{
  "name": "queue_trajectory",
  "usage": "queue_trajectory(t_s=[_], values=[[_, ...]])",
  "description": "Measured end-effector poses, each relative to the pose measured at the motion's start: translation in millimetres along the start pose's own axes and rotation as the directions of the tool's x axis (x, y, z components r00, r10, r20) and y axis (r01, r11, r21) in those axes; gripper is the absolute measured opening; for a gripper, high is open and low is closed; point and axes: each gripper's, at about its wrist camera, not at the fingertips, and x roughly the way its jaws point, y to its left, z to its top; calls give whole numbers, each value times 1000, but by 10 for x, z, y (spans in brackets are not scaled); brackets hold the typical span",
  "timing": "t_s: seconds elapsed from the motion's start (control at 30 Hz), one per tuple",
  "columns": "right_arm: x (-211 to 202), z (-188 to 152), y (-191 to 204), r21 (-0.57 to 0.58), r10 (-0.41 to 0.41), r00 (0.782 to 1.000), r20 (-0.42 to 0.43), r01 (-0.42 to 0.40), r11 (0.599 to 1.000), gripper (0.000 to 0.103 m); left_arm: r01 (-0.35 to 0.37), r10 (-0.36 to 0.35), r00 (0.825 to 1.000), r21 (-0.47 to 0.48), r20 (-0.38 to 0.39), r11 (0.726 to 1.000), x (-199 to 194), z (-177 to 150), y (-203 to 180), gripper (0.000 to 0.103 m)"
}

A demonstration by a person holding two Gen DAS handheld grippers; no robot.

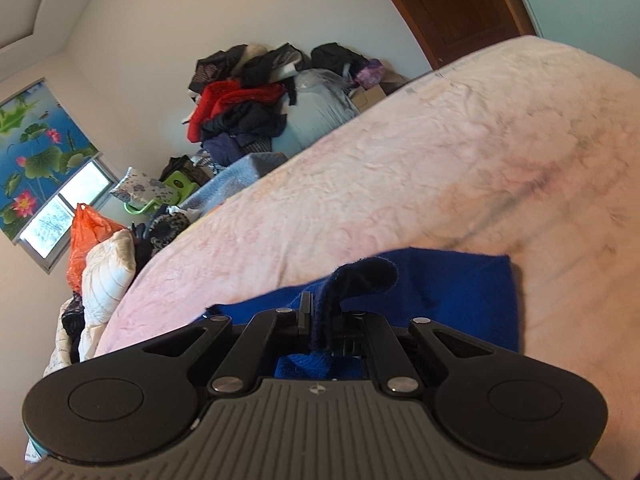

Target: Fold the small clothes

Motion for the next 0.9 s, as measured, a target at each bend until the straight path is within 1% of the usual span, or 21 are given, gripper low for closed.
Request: queue_trajectory(t_s=[0.2,0.27,0.3,0.33,0.37,0.43,0.47,0.5,0.53,0.57,0.63,0.67,0.7,0.73,0.77,0.8,0.83,0.87,0.9], values=[[135,-51,-137,12,-33,999,-31,34,999,11,0,0,1000,-2,-6,1000,4,-11,4,103],[172,-64,-168,16,-65,997,-45,66,998,12,2,-2,1000,1,-9,1000,2,-21,5,103],[183,-65,-189,9,-107,993,-44,108,994,15,1,-1,1000,2,-9,1000,1,-23,5,103],[176,-68,-201,3,-153,988,-25,153,988,19,1,-1,1000,4,-8,1000,-1,-25,5,103],[148,-71,-213,-2,-203,979,11,203,979,33,0,0,1000,5,-7,1000,-3,-26,3,103],[50,-67,-260,1,-289,950,115,291,957,51,-2,2,1000,6,-7,1000,-6,-27,8,103],[-2,-68,-264,0,-327,931,161,331,944,51,-3,3,1000,6,-7,1000,-3,-26,9,103],[-38,-67,-267,-7,-333,923,190,341,940,51,-3,3,1000,5,-7,1000,-2,-27,6,103],[-63,-71,-251,-25,-306,931,198,317,948,51,-2,2,1000,3,-8,1000,1,-25,0,103],[-63,-81,-222,-54,-254,950,184,267,962,51,0,0,1000,3,-9,1000,3,-24,-5,103],[-4,-123,-113,-120,-136,985,104,149,982,50,6,-6,1000,1,-14,1000,6,-25,-27,103],[53,-158,-67,-144,-80,996,49,87,986,50,11,-11,1000,2,-16,1000,3,-29,-37,103],[132,-199,-1,-161,-31,999,-24,26,987,51,16,-16,1000,5,-18,1000,-1,-37,-49,103],[217,-243,43,-171,-14,997,-78,0,985,52,20,-19,1000,11,-19,1000,-7,-47,-63,103],[301,-285,84,-181,-29,993,-117,7,983,50,20,-20,1000,19,-20,1000,-15,-56,-74,103],[374,-315,98,-192,-76,989,-127,51,980,50,19,-19,1000,26,-18,999,-26,-65,-81,103],[421,-329,82,-198,-132,985,-112,108,974,50,17,-16,1000,31,-14,999,-40,-71,-81,103],[438,-332,58,-187,-164,982,-95,144,972,49,15,-14,1000,32,-11,999,-56,-78,-75,103],[402,-330,39,-151,-154,985,-81,140,979,48,14,-13,1000,29,-8,999,-69,-81,-59,103]])
